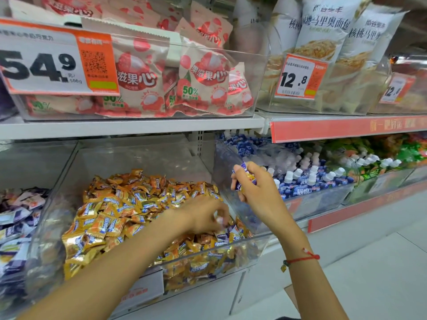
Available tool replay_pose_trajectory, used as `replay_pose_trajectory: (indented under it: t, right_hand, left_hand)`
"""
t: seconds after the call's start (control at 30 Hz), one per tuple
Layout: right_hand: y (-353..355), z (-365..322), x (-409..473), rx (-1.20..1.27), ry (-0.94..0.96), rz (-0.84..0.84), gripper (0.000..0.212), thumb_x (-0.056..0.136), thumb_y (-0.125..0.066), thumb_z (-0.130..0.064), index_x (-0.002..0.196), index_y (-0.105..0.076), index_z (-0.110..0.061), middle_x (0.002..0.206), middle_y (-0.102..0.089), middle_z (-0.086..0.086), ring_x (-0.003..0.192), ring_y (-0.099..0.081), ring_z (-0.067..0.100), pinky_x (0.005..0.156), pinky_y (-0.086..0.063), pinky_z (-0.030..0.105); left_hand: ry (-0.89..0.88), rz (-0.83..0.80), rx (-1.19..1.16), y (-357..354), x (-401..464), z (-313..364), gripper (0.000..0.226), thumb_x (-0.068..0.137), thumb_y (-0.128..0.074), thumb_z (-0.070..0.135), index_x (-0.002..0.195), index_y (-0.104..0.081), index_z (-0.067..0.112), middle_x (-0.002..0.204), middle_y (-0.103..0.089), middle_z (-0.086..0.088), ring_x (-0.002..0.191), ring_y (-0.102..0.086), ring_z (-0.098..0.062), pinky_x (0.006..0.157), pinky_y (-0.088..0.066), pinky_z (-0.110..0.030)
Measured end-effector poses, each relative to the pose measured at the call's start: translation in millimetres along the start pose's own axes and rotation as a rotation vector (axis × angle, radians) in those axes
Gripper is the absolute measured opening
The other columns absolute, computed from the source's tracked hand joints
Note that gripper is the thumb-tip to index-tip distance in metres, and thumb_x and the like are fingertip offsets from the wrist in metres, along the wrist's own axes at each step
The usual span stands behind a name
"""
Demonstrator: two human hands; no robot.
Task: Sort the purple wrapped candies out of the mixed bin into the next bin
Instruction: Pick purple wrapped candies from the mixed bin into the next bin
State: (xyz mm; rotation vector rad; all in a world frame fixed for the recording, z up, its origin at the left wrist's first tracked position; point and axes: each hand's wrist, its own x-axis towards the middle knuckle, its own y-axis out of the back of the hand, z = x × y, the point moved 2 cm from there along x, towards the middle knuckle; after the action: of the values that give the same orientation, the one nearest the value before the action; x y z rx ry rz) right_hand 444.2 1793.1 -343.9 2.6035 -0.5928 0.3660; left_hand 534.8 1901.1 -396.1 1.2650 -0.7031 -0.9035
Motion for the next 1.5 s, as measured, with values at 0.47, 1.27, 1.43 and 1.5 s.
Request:
replay_pose_trajectory:
  t: [0.47, 1.27, 1.43, 1.5]
  right_hand:
    - [6, 2, -1, -0.256, 0.258, 0.258, 0.021, 0.093, -0.060, -0.040, 0.107, -0.065, -0.026, 0.092, -0.067, -0.011, 0.078, -0.060, 0.011, 0.069, -0.051, 0.039]
    - [4, 11, -2, -0.589, 0.280, 0.197, 0.022, 0.091, -0.062, -0.030, 0.110, -0.067, -0.037, 0.095, -0.069, -0.008, 0.082, -0.060, 0.012, 0.058, -0.041, 0.020]
    - [2, 9, 0, -0.680, 0.301, 0.177, 0.016, 0.094, -0.057, -0.030, 0.100, -0.068, -0.040, 0.077, -0.053, -0.008, 0.071, -0.052, 0.013, 0.047, -0.033, 0.028]
    - [1, 7, 1, -0.768, 0.281, 0.155, 0.016, 0.095, -0.057, -0.030, 0.097, -0.069, -0.039, 0.074, -0.044, -0.010, 0.073, -0.046, 0.013, 0.045, -0.021, 0.024]
  left_hand:
    - [-0.087, -0.256, -0.141, -20, 9, 8, 0.045, 0.094, -0.058, 0.041, 0.137, -0.049, 0.029, 0.130, -0.051, 0.000, 0.119, -0.050, -0.020, 0.099, -0.042, -0.036]
    - [-0.020, -0.097, 0.224, -19, 24, -22, 0.041, 0.098, -0.047, 0.043, 0.136, -0.046, 0.030, 0.141, -0.043, 0.003, 0.128, -0.038, -0.021, 0.103, -0.034, -0.039]
    - [0.071, -0.061, 0.198, 12, -9, -49, 0.046, 0.096, -0.045, 0.051, 0.140, -0.045, 0.036, 0.145, -0.044, 0.006, 0.132, -0.040, -0.019, 0.106, -0.035, -0.037]
    - [0.130, -0.087, 0.197, 27, -26, -57, 0.044, 0.095, -0.049, 0.049, 0.137, -0.048, 0.037, 0.143, -0.047, 0.008, 0.131, -0.041, -0.017, 0.106, -0.036, -0.038]
